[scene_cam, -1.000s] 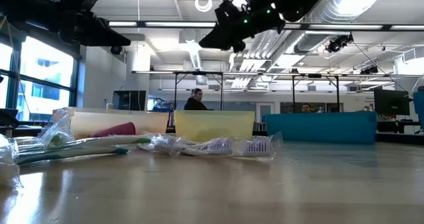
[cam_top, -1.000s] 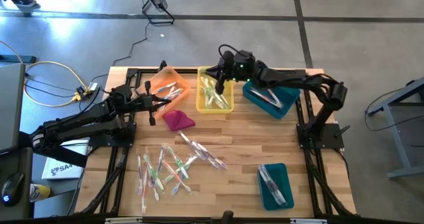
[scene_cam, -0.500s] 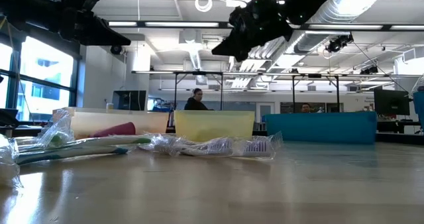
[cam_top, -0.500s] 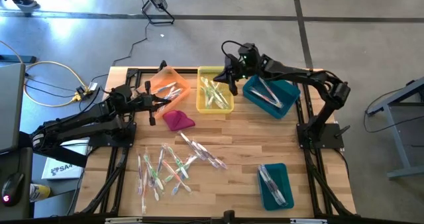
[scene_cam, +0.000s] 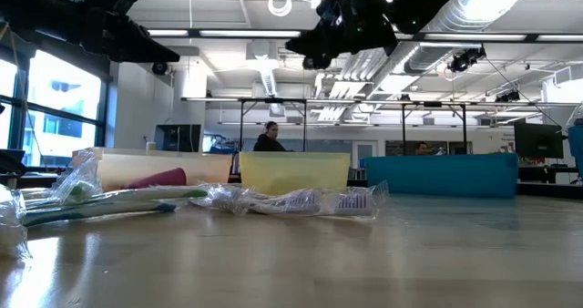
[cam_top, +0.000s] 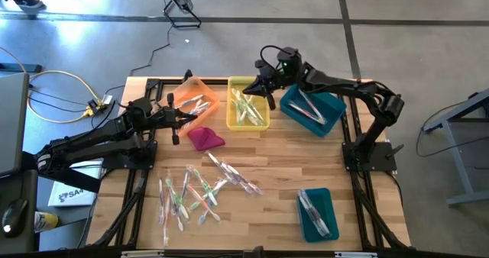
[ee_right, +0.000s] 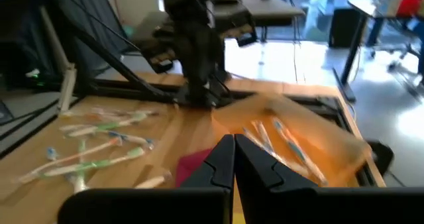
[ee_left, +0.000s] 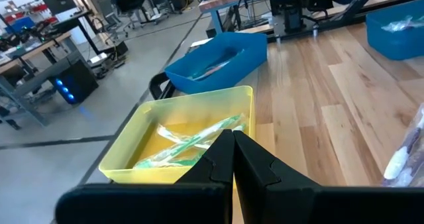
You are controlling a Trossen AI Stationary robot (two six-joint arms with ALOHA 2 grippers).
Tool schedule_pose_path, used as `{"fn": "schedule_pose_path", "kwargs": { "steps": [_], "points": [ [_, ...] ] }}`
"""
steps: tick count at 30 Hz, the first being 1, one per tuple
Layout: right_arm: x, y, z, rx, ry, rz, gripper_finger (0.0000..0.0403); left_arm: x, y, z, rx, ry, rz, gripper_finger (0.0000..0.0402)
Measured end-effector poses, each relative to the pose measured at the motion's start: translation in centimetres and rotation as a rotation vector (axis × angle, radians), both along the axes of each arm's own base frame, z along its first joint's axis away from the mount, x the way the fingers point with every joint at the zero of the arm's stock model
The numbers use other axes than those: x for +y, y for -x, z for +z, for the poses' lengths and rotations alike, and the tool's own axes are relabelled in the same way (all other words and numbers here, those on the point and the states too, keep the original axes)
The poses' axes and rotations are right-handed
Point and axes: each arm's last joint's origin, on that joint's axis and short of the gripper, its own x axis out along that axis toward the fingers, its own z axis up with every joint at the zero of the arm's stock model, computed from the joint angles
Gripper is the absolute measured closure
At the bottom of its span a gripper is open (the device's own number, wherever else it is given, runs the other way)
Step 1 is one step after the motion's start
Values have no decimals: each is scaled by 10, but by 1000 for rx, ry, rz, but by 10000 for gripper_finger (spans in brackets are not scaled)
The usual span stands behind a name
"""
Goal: Pick & Place Toothbrushes
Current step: Put the purple toothbrush into the bottom blue bin
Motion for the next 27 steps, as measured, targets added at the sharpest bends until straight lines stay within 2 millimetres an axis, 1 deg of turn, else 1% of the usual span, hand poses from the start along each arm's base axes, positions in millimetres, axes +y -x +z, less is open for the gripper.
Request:
{"fn": "schedule_pose_path", "kwargs": {
  "steps": [6,11,17,23,27],
  "points": [
    [0,0,2,-24,13,9,400,0,0,0,1,-3,0,402],
    [3,1,-3,28,-49,58,401,1,-2,-2,16,9,0,402],
    [19,-5,-10,90,-73,93,401,-1,-10,-4,29,17,-33,402],
    [41,-14,-22,96,-52,139,401,-16,-23,-3,18,-16,-106,402],
    [49,-16,-28,101,-37,119,401,-25,-25,-5,42,-42,-104,402]
  ]
}}
